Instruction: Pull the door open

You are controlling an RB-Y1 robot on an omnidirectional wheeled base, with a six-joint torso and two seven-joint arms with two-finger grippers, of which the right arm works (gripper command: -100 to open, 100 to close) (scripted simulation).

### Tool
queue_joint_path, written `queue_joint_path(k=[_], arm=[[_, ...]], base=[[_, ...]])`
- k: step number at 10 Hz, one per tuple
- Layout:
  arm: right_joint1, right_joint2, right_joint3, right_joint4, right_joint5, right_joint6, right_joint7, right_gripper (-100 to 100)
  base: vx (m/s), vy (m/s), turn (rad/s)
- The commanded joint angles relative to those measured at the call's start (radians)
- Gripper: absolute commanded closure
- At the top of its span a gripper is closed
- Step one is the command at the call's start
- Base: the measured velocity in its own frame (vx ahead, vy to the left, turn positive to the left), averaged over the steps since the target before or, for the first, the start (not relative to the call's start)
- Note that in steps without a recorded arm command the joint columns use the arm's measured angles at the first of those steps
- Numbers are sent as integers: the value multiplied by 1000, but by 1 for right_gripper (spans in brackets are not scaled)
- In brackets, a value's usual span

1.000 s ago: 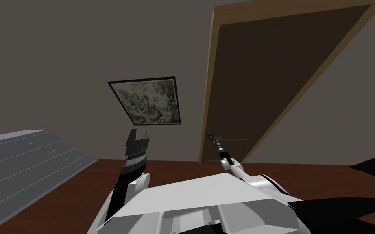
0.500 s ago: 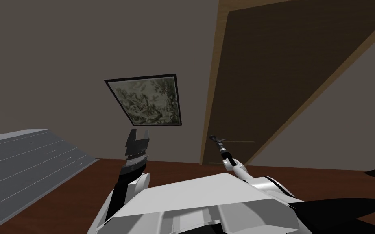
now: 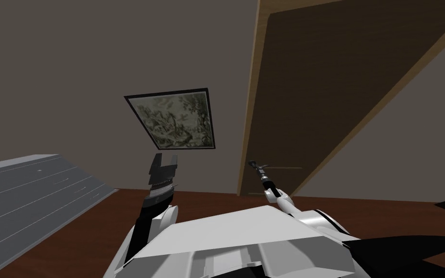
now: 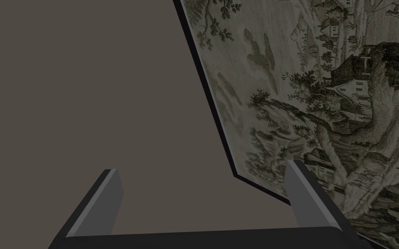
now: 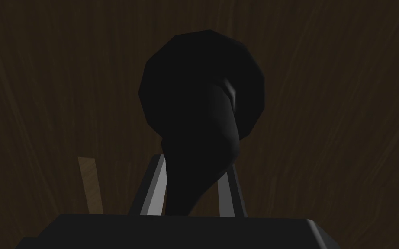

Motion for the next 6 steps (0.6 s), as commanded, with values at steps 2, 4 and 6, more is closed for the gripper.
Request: queue_joint_path(k=[2, 4, 6], arm=[[10, -15, 21, -4, 12, -16, -27, 100], [20, -29, 41, -8, 23, -31, -53, 100], [30, -44, 63, -12, 35, -47, -80, 100]], base=[[-147, -49, 98], [-199, -81, 129], [-225, -67, 112]])
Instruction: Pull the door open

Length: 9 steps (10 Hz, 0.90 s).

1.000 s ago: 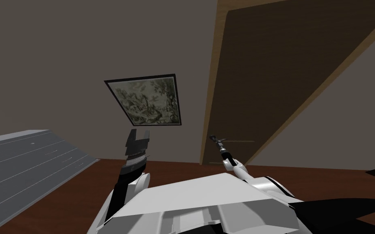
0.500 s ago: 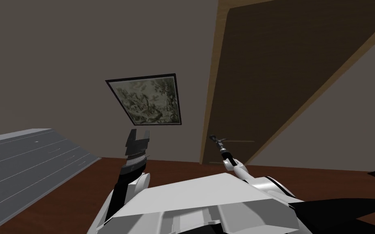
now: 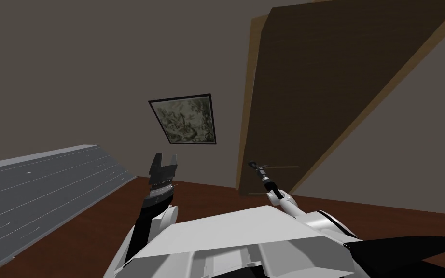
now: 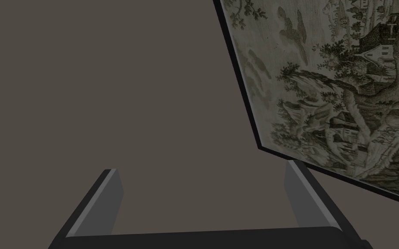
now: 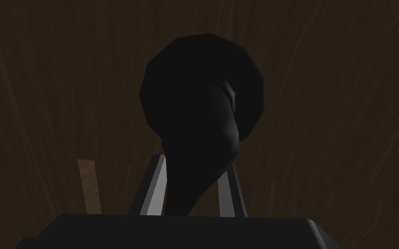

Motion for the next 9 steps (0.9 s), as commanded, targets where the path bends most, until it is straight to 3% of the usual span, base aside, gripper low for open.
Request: queue_joint_path(k=[1, 3, 4, 9], arm=[[10, -14, 17, -5, 9, -16, -23, 100], [18, -26, 35, -8, 20, -30, -47, 100], [18, -20, 32, -10, 17, -21, -41, 100], [64, -70, 92, -23, 50, -101, -117, 100]], base=[[-194, -57, 93], [-224, -94, 109], [-97, -41, 37], [-182, -67, 93]])
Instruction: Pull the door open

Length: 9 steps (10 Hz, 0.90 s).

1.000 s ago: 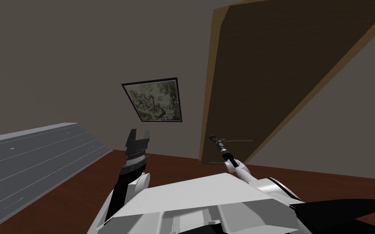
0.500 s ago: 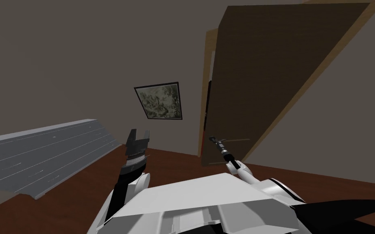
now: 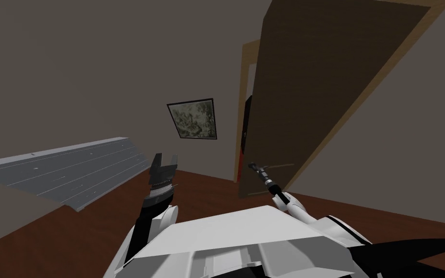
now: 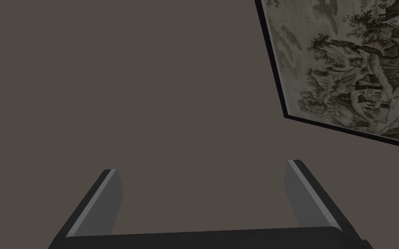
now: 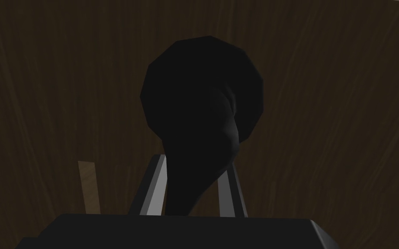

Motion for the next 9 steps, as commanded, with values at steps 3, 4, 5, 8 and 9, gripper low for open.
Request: queue_joint_path(k=[3, 4, 5, 8, 9], arm=[[18, -32, 33, 12, 19, -60, -43, 100], [19, -23, 27, 6, 15, -46, -34, 100], [38, -37, 38, 9, 20, -78, -51, 100], [63, -62, 49, 19, 25, -130, -73, 100], [63, -62, 49, 19, 25, -130, -73, 100]], base=[[-194, -72, 66], [-98, -44, 28], [-133, -53, 161], [-204, -98, 152], [-114, -49, 53]])
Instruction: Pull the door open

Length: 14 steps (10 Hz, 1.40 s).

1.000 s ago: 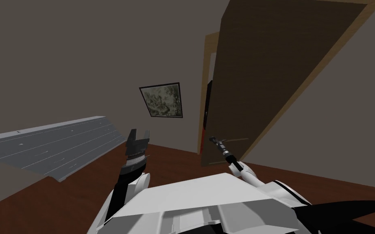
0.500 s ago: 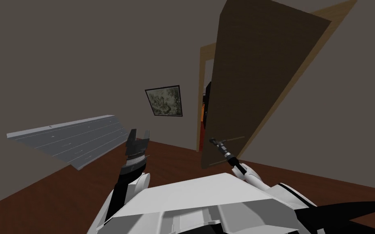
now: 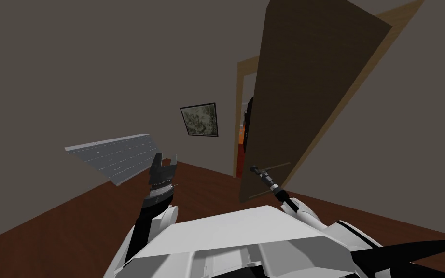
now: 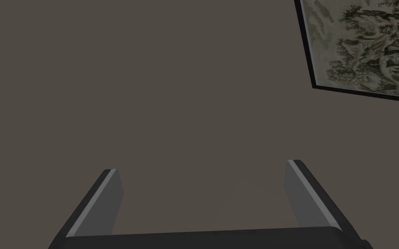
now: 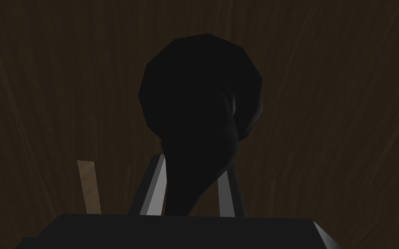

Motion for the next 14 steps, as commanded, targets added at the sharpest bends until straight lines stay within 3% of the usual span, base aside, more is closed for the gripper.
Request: queue_joint_path(k=[1, 4, 5, 6, 13, 14], arm=[[23, -21, 5, -11, 2, -25, -14, 100], [44, -42, 15, -2, 6, -69, -33, 100], [37, -32, 14, -3, 6, -56, -27, 100], [50, -39, 17, 5, 6, -81, -33, 100], [102, -77, 24, 37, 5, -187, -55, 100], [102, -77, 24, 37, 5, -187, -55, 100]], base=[[-138, -73, 131], [-169, -81, 138], [-60, -25, 27], [-121, -53, 161], [-210, -106, 183], [-134, -52, 39]])
